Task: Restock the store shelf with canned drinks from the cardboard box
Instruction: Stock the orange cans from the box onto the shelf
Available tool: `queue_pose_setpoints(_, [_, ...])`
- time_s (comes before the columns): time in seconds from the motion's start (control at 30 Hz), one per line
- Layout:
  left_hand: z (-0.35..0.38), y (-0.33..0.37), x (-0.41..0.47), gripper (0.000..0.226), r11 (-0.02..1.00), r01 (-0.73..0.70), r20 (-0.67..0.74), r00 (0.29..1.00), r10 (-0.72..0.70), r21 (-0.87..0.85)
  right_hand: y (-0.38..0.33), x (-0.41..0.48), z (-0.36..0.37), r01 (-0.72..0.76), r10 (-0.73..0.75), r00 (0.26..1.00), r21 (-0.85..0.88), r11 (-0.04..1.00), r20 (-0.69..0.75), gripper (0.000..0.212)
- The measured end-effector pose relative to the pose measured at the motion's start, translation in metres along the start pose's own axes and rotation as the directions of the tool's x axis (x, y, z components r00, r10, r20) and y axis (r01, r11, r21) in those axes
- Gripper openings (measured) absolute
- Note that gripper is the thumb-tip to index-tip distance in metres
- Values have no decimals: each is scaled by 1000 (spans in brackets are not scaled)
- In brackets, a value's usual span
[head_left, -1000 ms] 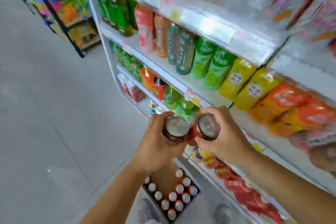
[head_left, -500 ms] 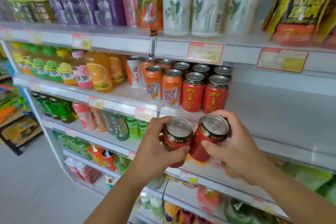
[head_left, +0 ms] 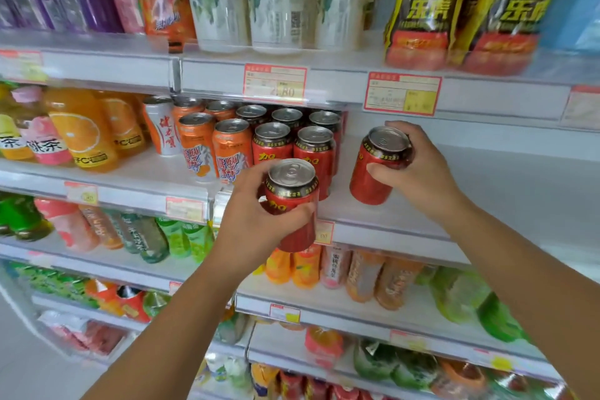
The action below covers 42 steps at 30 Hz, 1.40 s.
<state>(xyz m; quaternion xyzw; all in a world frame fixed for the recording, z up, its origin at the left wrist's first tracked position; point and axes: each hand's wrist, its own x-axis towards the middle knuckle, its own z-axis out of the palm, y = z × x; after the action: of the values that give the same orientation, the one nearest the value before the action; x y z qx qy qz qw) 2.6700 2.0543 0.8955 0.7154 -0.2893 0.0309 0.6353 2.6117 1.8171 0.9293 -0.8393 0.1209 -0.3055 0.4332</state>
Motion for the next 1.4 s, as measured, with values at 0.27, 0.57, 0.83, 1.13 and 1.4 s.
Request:
queue_pose_setpoints(0.27, [10, 1, 6, 60, 999, 7, 9, 1000, -7, 32, 25, 18, 7, -74, 75, 997, 7, 997, -21, 66])
queue_pose_setpoints(0.57, [17, 3, 13, 62, 999, 11, 3, 1000, -11, 42, 49, 41, 10, -97, 105, 993, -136, 986, 55, 87])
queue_pose_setpoints(0.83, [18, 3, 15, 67, 999, 26, 16, 1000, -27, 45, 66, 99, 30, -161, 157, 986, -90, 983, -50, 70])
queue_pose_setpoints(1.13, [21, 1, 13, 55, 996, 40, -9, 999, -40, 83, 85, 126, 39, -157, 158, 987, 6, 988, -22, 77])
queue_pose_setpoints(1.4, [28, 2, 12, 56, 997, 51, -19, 999, -50, 54, 96, 131, 45, -174, 175, 984, 21, 984, -29, 86])
